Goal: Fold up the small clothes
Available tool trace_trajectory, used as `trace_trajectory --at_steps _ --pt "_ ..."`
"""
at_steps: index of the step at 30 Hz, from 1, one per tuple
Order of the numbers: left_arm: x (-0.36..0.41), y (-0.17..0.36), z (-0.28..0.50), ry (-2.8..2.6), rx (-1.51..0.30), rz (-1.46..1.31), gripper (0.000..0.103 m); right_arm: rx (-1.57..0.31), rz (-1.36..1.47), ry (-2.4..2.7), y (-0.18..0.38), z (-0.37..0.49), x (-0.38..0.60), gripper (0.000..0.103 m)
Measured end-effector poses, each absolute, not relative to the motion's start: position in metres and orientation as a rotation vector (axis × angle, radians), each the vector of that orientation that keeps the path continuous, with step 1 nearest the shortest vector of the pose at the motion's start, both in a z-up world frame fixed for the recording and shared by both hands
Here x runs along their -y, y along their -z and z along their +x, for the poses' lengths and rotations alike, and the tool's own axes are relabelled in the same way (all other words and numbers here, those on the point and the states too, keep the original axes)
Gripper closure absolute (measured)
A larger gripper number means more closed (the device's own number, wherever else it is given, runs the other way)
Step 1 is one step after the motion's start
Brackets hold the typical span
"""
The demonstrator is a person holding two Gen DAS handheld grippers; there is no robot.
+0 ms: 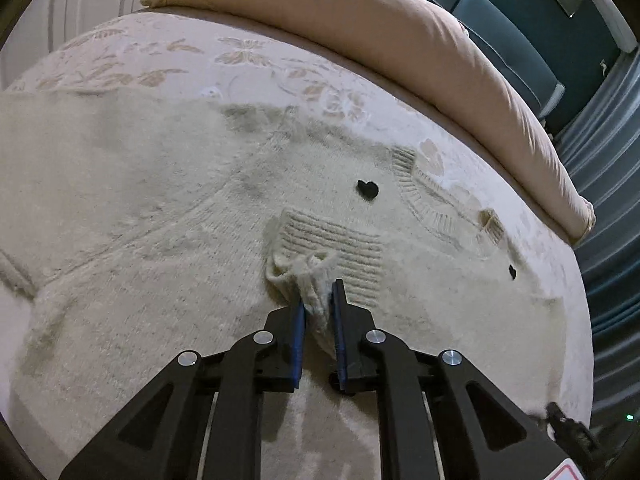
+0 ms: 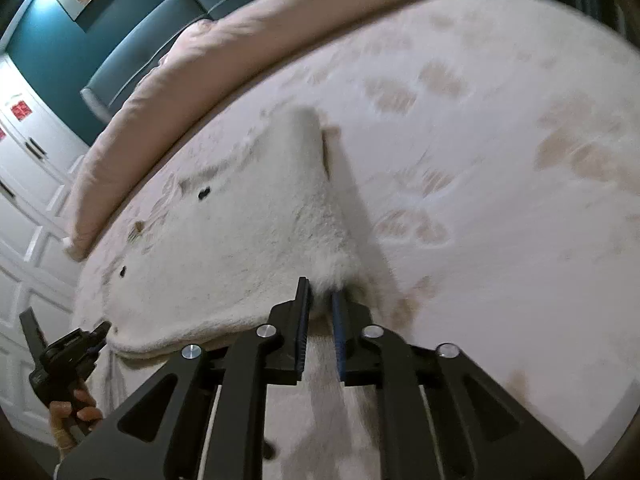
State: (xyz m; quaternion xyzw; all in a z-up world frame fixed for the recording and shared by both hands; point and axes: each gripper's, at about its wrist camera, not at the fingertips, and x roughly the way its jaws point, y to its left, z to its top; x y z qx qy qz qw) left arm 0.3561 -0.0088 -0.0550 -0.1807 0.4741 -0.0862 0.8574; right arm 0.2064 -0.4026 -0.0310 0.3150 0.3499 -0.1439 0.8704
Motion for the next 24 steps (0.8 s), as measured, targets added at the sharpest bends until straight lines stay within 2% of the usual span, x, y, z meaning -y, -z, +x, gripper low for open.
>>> trace_trajectory --at_steps 3,5,9,11,13,15,16,17,21,23,24 --pt "0.007 0.06 0.355 0.169 -1.003 -0.37 0.087 -0.675 0.559 0.275 0.006 0.22 0.385 0.092" --pt "0.008 0.061 0.354 0.162 -1.002 -0.36 0.087 -0.711 0.48 0.16 -0.003 0.258 0.365 0.092" --pt "0.009 0.06 0.35 0.146 -1.003 -0.339 0.085 -0.834 0.353 0.0 0.02 0.323 0.327 0.092" --pt "0.008 0.061 0.349 0.144 -1.006 -0.333 0.082 -0.881 0.281 0.046 0.036 0.337 0.331 0.097" --pt "0.006 0.062 0.35 0.157 -1.009 -0.329 0.081 -0.853 0.31 0.13 0.04 0.333 0.36 0.097" --pt "0.003 0.063 0.349 0.18 -1.004 -0.321 0.08 -0.818 0.452 0.258 0.044 0.308 0.411 0.103" --pt "0.001 0.064 0.349 0.191 -1.001 -0.318 0.08 -0.806 0.494 0.296 0.044 0.296 0.424 0.103" --pt "0.0 0.065 0.348 0.2 -0.997 -0.319 0.079 -0.789 0.51 0.369 0.04 0.281 0.434 0.097" --pt "-0.017 0.062 0.334 0.207 -0.992 -0.35 0.08 -0.799 0.453 0.345 0.031 0.245 0.404 0.096" --pt "-0.037 0.056 0.321 0.19 -0.995 -0.383 0.08 -0.816 0.43 0.283 0.032 0.233 0.379 0.089" --pt "-0.048 0.052 0.315 0.173 -0.993 -0.383 0.08 -0.823 0.429 0.256 0.036 0.224 0.365 0.089"
